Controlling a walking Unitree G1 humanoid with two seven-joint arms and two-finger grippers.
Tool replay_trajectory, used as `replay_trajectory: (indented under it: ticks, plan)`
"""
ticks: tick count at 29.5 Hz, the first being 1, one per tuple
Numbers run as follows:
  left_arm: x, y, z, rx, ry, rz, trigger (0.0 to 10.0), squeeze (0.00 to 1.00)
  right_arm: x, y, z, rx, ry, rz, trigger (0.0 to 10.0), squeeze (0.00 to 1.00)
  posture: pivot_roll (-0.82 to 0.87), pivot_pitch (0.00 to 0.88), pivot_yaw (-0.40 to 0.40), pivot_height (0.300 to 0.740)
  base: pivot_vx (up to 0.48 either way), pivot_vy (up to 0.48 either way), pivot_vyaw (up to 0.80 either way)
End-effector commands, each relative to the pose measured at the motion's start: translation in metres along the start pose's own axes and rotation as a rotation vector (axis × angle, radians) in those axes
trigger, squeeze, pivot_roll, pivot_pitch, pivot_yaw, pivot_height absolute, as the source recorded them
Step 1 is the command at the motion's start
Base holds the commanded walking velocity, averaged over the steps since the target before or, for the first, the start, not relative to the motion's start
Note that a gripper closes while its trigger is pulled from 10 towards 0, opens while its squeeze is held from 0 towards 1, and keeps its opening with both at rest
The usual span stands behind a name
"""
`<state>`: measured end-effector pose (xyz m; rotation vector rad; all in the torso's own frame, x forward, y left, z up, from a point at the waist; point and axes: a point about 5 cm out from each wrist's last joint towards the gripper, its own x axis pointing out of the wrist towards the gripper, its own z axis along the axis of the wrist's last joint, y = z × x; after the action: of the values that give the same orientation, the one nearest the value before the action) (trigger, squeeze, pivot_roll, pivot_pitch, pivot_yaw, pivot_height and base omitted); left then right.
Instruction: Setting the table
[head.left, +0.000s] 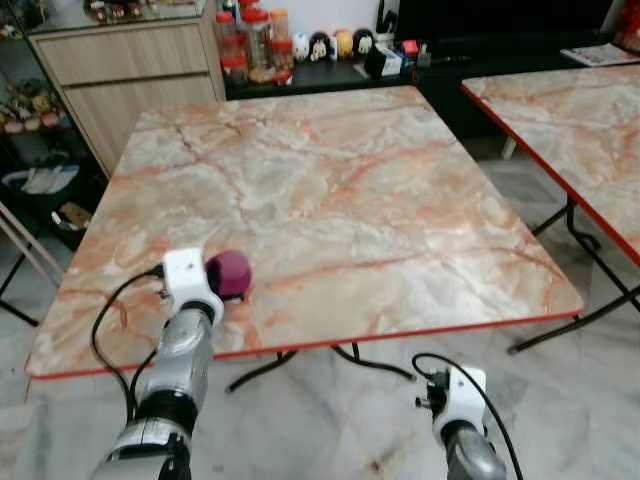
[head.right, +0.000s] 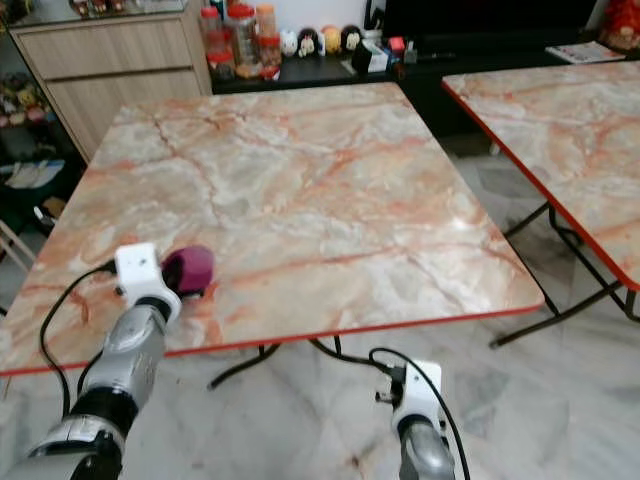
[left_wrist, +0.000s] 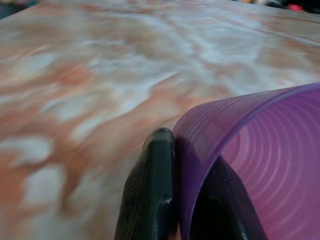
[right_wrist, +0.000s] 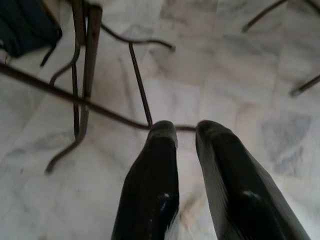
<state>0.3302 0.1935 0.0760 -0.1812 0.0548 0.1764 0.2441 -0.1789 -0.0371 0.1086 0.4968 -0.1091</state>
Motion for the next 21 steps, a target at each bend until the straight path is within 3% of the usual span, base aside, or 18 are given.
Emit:
replay_trajectory:
  ticks: [1, 7, 11, 21]
  plan:
    - [-0.001, 0.004, 0.007, -0.031, -0.053, 0.039, 10.0, 0.0, 0.001, 0.001, 0.005, 0.0, -0.029, 0.008, 10.0, 0.0, -0.02, 0.0, 0.03, 0.74, 0.0, 0.0, 0.0]
    - [-0.003, 0.013, 0.025, -0.047, -0.196, 0.104, 10.0, 0.0, 0.007, 0.009, 0.028, -0.035, -0.147, 0.048, 10.0, 0.0, -0.02, 0.0, 0.02, 0.74, 0.0, 0.0, 0.0]
    - [-0.011, 0.016, 0.017, -0.037, -0.191, 0.118, 10.0, 0.0, 0.008, 0.016, 0.036, -0.026, -0.202, 0.065, 10.0, 0.0, -0.02, 0.0, 0.02, 0.74, 0.0, 0.0, 0.0]
    - [-0.023, 0.012, 0.004, 0.022, -0.174, 0.101, 10.0, 0.0, 0.006, 0.016, 0.038, -0.028, -0.226, 0.065, 10.0, 0.0, -0.02, 0.0, 0.021, 0.74, 0.0, 0.0, 0.0]
